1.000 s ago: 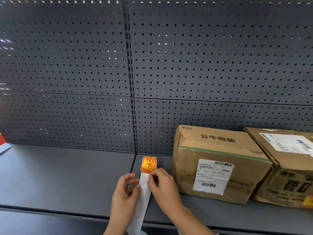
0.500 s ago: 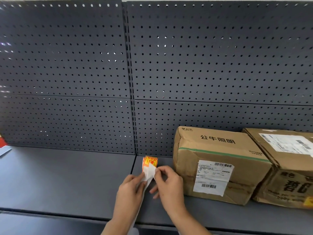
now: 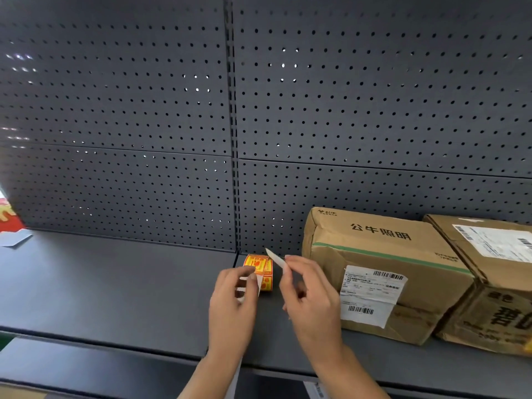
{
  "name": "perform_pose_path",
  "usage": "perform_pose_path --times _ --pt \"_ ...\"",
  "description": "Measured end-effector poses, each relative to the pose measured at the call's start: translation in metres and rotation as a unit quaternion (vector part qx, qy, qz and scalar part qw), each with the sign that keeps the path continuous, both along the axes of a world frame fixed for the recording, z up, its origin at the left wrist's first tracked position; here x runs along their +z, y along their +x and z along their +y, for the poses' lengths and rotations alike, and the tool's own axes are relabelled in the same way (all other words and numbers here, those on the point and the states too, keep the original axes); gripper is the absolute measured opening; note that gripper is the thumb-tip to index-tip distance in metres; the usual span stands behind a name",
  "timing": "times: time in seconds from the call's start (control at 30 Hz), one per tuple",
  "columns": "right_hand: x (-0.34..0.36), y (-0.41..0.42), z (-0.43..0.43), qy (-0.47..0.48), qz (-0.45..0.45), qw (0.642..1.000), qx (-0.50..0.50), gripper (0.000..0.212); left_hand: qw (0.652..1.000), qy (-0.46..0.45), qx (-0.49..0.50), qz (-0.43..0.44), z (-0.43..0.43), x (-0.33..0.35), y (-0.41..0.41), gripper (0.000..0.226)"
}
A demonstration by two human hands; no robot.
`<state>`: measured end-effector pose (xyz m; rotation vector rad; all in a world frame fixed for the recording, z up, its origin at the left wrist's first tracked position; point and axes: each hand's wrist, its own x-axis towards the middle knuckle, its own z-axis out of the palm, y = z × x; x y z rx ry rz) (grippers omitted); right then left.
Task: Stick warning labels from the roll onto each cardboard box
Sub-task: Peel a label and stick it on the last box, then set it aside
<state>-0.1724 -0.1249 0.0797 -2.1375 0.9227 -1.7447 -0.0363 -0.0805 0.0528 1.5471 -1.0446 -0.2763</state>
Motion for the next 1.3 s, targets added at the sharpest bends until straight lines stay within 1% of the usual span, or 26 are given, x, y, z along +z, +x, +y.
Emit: perform_pose_path --times 0.03,0.07,0.13,0.17,0.2,0.27,0.33,0.43,0.5,0.57,0.6,0.63,0.67,0.7,0.73,0.77,0.9,1.03,1.17,1.3 --pt "0.000 0.000 -0.001 -0.014 0.010 1.000 -0.008 0.017 0.996 -0.011 -0.029 0.083 0.001 0.011 -0.006 0.014" --pt "0.000 0.000 -0.002 -0.026 0.020 0.999 -0.014 0.016 0.985 -0.020 -0.057 0.161 0.001 0.021 -0.011 0.014" --pt "-0.001 0.000 -0.005 -0.044 0.040 0.998 -0.020 0.013 0.950 -0.038 -0.105 0.292 0.003 0.040 -0.020 0.019" --pt "-0.001 -0.001 -0.006 -0.049 0.049 0.997 -0.020 0.012 0.934 -0.045 -0.120 0.334 0.004 0.048 -0.023 0.021" --pt "-0.002 -0.001 -0.006 -0.055 0.058 0.997 -0.017 0.012 0.923 -0.051 -0.129 0.359 0.005 0.053 -0.024 0.023" --pt "-0.001 -0.003 -0.004 -0.068 0.070 0.995 -0.009 0.012 0.912 -0.055 -0.135 0.383 0.008 0.062 -0.026 0.023" --pt "0.003 -0.003 0.000 -0.065 0.077 0.995 0.013 0.012 0.907 -0.053 -0.134 0.396 0.009 0.065 -0.026 0.020" --pt "0.010 -0.009 0.004 -0.030 0.075 0.994 0.068 0.017 0.908 -0.051 -0.125 0.396 0.011 0.068 -0.021 0.009" --pt "0.019 -0.019 0.005 0.011 0.044 0.996 0.081 0.019 0.908 -0.057 -0.119 0.398 0.014 0.073 -0.019 0.005" --pt "0.035 -0.026 0.007 0.084 -0.017 0.994 0.071 0.012 0.909 -0.059 -0.113 0.397 0.016 0.077 -0.015 0.005" --pt "0.043 -0.027 0.007 0.147 -0.058 0.984 0.082 0.010 0.910 -0.058 -0.115 0.393 0.017 0.079 -0.014 0.006" --pt "0.050 -0.027 0.006 0.221 -0.103 0.963 0.113 0.010 0.911 -0.057 -0.119 0.390 0.017 0.081 -0.014 0.006" --pt "0.056 -0.026 0.003 0.290 -0.142 0.934 0.150 0.010 0.912 -0.056 -0.127 0.386 0.018 0.084 -0.014 0.006" --pt "0.061 -0.026 0.000 0.336 -0.164 0.910 0.181 0.009 0.913 -0.055 -0.136 0.381 0.017 0.086 -0.014 0.006" --pt "0.065 -0.026 -0.003 0.359 -0.168 0.896 0.199 0.007 0.914 -0.054 -0.145 0.374 0.018 0.089 -0.014 0.007" --pt "0.069 -0.026 -0.005 0.373 -0.166 0.888 0.213 0.006 0.916 -0.053 -0.152 0.367 0.018 0.091 -0.014 0.009" --pt "0.080 -0.031 -0.003 0.406 -0.195 0.853 0.262 0.014 0.926 -0.056 -0.159 0.338 0.018 0.100 -0.013 0.009" --pt "0.084 -0.037 0.000 0.375 -0.157 0.874 0.265 0.008 0.930 -0.044 -0.176 0.319 0.018 0.105 -0.013 0.015" --pt "0.087 -0.040 0.002 0.380 -0.157 0.874 0.260 0.014 0.918 -0.037 -0.197 0.341 0.016 0.110 -0.017 0.014" --pt "0.086 -0.047 0.004 0.344 -0.146 0.898 0.232 0.004 0.935 -0.035 -0.191 0.298 0.016 0.113 -0.025 0.013"
